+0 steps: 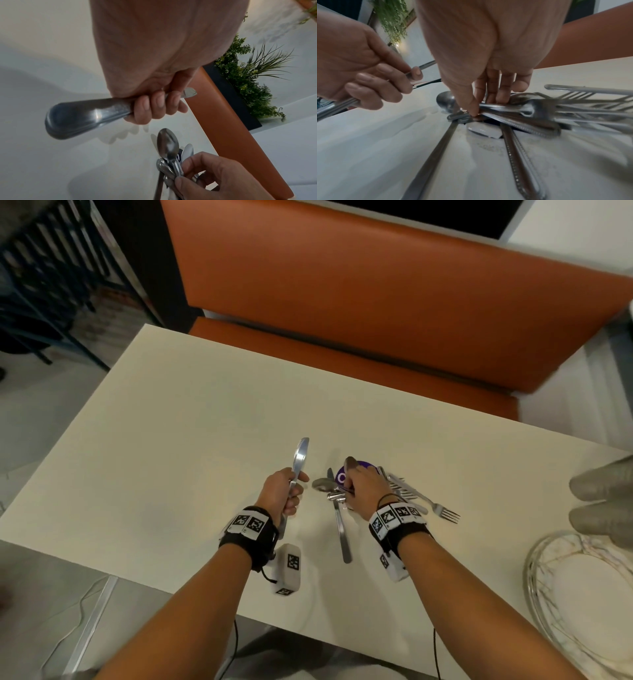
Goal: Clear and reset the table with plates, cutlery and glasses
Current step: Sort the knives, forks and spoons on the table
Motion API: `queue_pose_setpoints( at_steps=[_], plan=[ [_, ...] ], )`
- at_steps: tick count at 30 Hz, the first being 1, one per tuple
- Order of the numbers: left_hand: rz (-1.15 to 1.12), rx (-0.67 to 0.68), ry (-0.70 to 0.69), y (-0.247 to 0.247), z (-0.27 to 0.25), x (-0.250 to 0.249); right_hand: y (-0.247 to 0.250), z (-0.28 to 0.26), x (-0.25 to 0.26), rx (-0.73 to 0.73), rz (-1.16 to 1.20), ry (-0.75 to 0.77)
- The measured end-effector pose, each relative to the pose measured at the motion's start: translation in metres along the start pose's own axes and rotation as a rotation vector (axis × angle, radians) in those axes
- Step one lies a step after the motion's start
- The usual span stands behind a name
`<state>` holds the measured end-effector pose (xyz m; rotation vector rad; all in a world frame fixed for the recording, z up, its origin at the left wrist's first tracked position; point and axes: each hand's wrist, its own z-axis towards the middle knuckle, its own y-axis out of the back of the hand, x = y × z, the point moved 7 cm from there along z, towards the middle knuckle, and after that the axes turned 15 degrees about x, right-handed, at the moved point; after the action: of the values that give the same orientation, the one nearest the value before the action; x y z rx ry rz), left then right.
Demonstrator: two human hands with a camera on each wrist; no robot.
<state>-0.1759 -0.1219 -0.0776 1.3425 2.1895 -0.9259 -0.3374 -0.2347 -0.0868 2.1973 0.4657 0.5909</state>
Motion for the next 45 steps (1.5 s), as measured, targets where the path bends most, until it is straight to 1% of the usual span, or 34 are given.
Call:
queue_pose_setpoints(
  at_steps=[4, 6, 8, 10, 11, 12, 15, 17, 20, 22, 25, 28, 32, 36, 39, 45],
  plan=[
    [0.000, 0.006, -0.001, 0.004, -0.003, -0.002, 0.005, 0.000, -0.006, -0.067, -0.005, -0.064],
    [0.005, 0.003, 0.007, 0.006, -0.004, -0.001, 0.005, -0.003, -0.010, -0.086, -0.010, -0.128],
    [0.008, -0.001, 0.012, 0.008, -0.004, -0.001, 0.007, -0.007, -0.013, -0.145, -0.010, -0.179],
    [0.005, 0.000, 0.010, 0.008, -0.004, -0.001, 0.012, -0.013, -0.007, -0.215, 0.007, -0.181],
    [0.004, -0.001, 0.007, 0.008, -0.004, -0.001, 0.012, -0.016, -0.002, -0.224, 0.014, -0.171],
    [0.004, -0.003, 0.005, 0.008, -0.004, -0.002, 0.011, -0.018, 0.003, -0.210, 0.028, -0.167],
    [0.006, -0.003, 0.002, 0.007, -0.004, -0.002, -0.009, -0.022, 0.013, -0.061, 0.089, -0.223],
    [0.012, -0.001, 0.007, 0.007, -0.004, -0.002, -0.021, -0.024, 0.016, -0.021, 0.103, -0.258],
    [0.028, 0.000, 0.016, 0.008, -0.003, -0.001, -0.035, -0.025, 0.023, -0.020, 0.120, -0.268],
    [0.042, -0.002, 0.018, 0.010, -0.003, 0.000, -0.041, -0.026, 0.025, -0.038, 0.191, -0.270],
    [0.057, 0.005, 0.019, 0.013, -0.004, 0.002, -0.045, -0.031, 0.022, -0.068, 0.282, -0.326],
    [0.055, 0.005, 0.027, 0.018, -0.005, 0.005, -0.050, -0.034, 0.022, -0.051, 0.343, -0.351],
    [0.066, 0.014, 0.029, 0.021, -0.008, 0.007, -0.051, -0.038, 0.032, -0.030, 0.414, -0.333],
    [0.075, 0.010, 0.020, 0.026, -0.011, 0.008, -0.049, -0.035, 0.047, -0.005, 0.402, -0.304],
    [0.076, -0.004, 0.014, 0.032, -0.014, 0.007, -0.045, -0.033, 0.052, -0.005, 0.425, -0.315],
    [0.065, -0.041, 0.016, 0.040, -0.015, 0.003, -0.042, -0.035, 0.051, 0.061, 0.485, -0.358]
  ],
)
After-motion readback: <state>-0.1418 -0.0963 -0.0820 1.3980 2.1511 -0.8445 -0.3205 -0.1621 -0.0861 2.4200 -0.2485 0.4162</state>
